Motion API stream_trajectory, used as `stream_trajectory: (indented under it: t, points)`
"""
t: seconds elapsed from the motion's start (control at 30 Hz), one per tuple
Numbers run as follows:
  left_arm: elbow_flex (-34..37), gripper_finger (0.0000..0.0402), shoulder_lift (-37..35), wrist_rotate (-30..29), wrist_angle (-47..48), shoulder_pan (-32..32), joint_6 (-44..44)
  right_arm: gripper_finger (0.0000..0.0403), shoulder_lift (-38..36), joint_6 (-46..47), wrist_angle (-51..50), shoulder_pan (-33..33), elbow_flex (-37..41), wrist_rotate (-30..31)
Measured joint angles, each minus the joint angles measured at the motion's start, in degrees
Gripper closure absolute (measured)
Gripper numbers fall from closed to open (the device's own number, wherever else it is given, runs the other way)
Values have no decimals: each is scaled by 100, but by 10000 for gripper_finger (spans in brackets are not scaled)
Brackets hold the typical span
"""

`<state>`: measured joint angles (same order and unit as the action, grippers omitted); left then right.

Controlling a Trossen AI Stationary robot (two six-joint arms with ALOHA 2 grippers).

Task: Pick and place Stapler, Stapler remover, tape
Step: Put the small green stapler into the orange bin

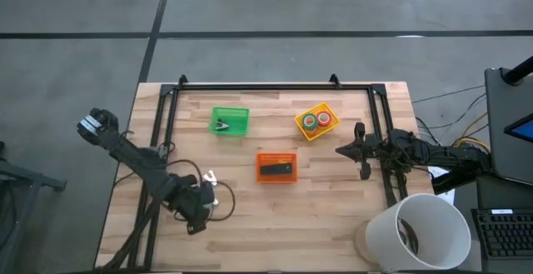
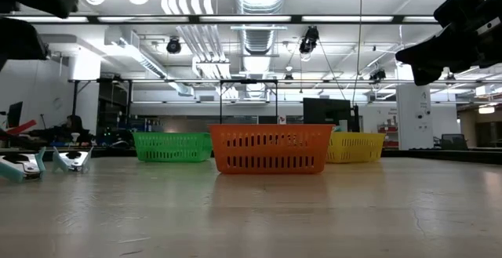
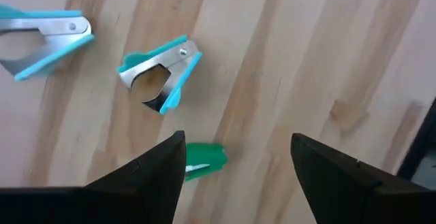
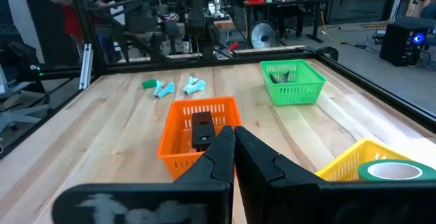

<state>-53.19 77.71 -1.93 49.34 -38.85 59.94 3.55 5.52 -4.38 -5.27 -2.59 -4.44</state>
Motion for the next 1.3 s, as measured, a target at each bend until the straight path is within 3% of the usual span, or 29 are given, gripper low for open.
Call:
stream_trajectory:
  t: [0.1, 0.4, 0.7, 1.3]
  points:
    - [37, 138, 31, -203, 18, -222, -157, 394, 0, 0, 0, 1, 0, -1]
    - [597, 138, 70, -128, -3, -413, 702, 394, -2, 0, 0, -1, 0, 1]
    - [1150, 138, 70, 245, -894, -436, 886, 394, -4, 0, 0, 0, 0, 0]
    - [1766, 145, 52, 203, -1670, -455, 1373, 394, 1, 0, 0, 0, 0, 1]
